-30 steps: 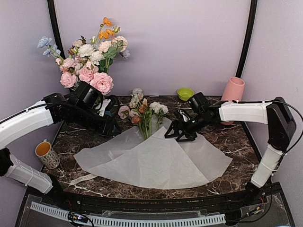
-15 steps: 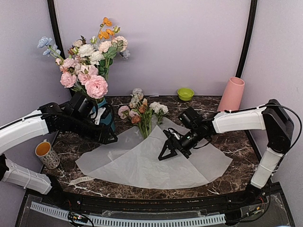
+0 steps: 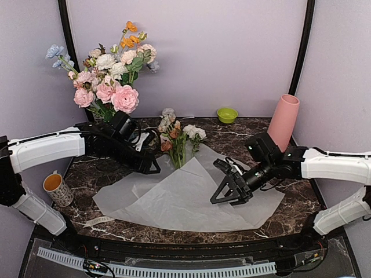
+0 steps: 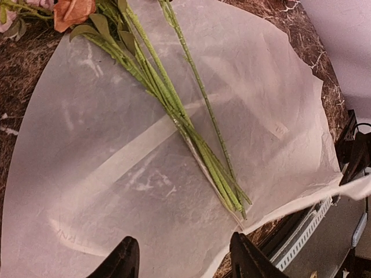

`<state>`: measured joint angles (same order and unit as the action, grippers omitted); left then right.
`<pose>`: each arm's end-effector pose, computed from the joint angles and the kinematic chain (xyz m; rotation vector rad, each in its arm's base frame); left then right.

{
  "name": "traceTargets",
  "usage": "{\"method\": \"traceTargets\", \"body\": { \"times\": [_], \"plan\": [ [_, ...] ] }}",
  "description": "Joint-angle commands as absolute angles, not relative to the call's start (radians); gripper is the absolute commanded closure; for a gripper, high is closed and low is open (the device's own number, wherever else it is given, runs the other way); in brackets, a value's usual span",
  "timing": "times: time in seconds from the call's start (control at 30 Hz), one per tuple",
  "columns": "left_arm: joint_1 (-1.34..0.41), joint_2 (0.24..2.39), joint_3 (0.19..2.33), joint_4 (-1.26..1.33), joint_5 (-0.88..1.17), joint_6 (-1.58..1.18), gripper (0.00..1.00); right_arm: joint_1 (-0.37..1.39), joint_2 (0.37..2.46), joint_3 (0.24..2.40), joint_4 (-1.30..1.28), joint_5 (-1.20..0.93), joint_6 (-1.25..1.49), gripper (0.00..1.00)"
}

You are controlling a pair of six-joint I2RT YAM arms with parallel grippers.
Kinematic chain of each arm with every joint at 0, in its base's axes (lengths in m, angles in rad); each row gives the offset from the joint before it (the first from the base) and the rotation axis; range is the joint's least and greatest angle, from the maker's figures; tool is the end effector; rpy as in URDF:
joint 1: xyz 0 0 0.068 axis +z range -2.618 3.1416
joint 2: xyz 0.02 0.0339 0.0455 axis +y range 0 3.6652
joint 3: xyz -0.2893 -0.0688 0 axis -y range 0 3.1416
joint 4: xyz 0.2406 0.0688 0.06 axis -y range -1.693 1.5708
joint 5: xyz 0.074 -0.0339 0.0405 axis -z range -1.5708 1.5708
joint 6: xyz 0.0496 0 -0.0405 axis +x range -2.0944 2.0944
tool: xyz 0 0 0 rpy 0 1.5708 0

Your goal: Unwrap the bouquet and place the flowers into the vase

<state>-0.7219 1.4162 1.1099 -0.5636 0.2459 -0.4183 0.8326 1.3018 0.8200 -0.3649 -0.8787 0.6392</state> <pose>0.2185 -0.2084 0.2907 0.5037 2.5245 -0.7749 0.1428 0.2137 0.2549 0.7145 -2.5532 -1.5729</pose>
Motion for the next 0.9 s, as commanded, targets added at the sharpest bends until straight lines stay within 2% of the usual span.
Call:
{"method": "traceTargets", "body": {
  "times": [0.0, 0.2, 0.33, 0.47, 0.6, 0.77, 0.87],
  "plan": [
    [-0.716, 1.445, 1.162, -0.536, 0.334, -0.351, 0.44, 0.851, 1.163, 0.715, -0.300, -0.975, 0.734, 0.09],
    [-0.729, 1.488, 1.130, -0.486, 0.567, -0.353, 0.47, 0.850, 0.976, 0.608, -0.145, -1.005, 0.880, 0.12],
    [-0.783, 1.479, 1.097, -0.493, 0.608, -0.320, 0.49, 0.824, 0.942, 0.596, 0.015, -0.945, 0.956, 0.16],
    [-0.834, 1.466, 1.054, -0.515, 0.619, -0.325, 0.51, 0.748, 0.981, 0.650, 0.024, -0.715, 0.941, 0.18],
    [-0.889, 1.418, 0.980, -0.491, 0.589, -0.354, 0.52, 0.700, 1.068, 0.689, 0.056, -0.513, 0.958, 0.22],
    [-0.938, 1.339, 0.905, -0.492, 0.471, -0.367, 0.52, 0.690, 1.307, 0.917, -0.219, -0.297, 0.851, 0.23],
    [-0.943, 1.295, 0.902, -0.506, 0.383, -0.381, 0.45, 0.692, 1.442, 1.053, -0.320, -0.233, 0.792, 0.28]
  ]
}}
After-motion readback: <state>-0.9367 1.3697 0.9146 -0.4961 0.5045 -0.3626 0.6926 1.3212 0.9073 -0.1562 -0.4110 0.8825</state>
